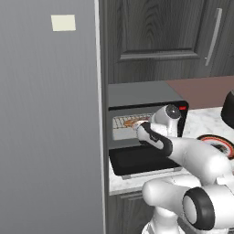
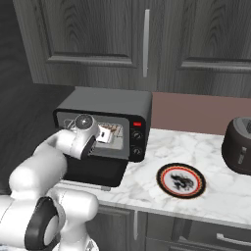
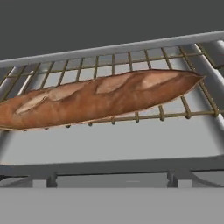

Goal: Pull the toaster oven rack outwards. Pick up the baguette from the plate and place it on the toaster oven rack. Close the toaster oven door fully and set the temperature to the lowest setting.

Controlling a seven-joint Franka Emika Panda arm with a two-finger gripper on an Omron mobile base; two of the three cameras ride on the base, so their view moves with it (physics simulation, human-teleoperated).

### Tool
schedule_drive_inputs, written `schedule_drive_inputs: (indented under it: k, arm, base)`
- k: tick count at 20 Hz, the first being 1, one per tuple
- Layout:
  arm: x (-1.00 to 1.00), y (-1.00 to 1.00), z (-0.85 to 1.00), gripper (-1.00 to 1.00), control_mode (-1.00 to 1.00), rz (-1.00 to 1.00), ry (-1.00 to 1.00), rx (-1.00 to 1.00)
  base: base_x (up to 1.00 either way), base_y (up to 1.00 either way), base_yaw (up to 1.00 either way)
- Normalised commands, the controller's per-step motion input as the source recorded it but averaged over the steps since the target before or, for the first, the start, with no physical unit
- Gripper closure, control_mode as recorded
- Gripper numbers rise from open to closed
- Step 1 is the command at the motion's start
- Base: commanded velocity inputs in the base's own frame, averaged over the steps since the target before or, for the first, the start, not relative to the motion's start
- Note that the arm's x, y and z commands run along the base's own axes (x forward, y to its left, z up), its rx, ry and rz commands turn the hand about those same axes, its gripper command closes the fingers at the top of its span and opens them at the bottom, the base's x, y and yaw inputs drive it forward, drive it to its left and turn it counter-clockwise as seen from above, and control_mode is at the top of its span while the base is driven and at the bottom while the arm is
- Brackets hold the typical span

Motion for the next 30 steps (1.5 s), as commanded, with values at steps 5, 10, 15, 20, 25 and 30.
schedule_drive_inputs:
  k: [5, 10, 15, 20, 25, 30]
  arm:
    - [-0.77, 0.0, 0.07, -1.0, -1.0, 0.0, -0.05, 0.0]
    - [-0.37, -0.38, 0.41, -1.0, -1.0, -0.01, 0.0, 0.05]
    - [-0.02, -0.65, 0.5, -1.0, -1.0, -0.08, 0.1, 0.09]
    - [-0.14, -0.48, 0.11, -1.0, -1.0, -0.12, 0.17, 0.13]
    - [-0.14, -0.43, -0.03, -1.0, -1.0, -0.1, 0.18, 0.24]
    - [-0.13, -0.58, -0.01, -1.0, -1.0, -0.1, 0.14, 0.35]
  base:
    - [0.0, 0.0, 0.0]
    - [0.0, 0.0, 0.0]
    - [0.0, 0.0, 0.0]
    - [0.0, 0.0, 0.0]
    - [0.0, 0.0, 0.0]
    - [0.0, 0.0, 0.0]
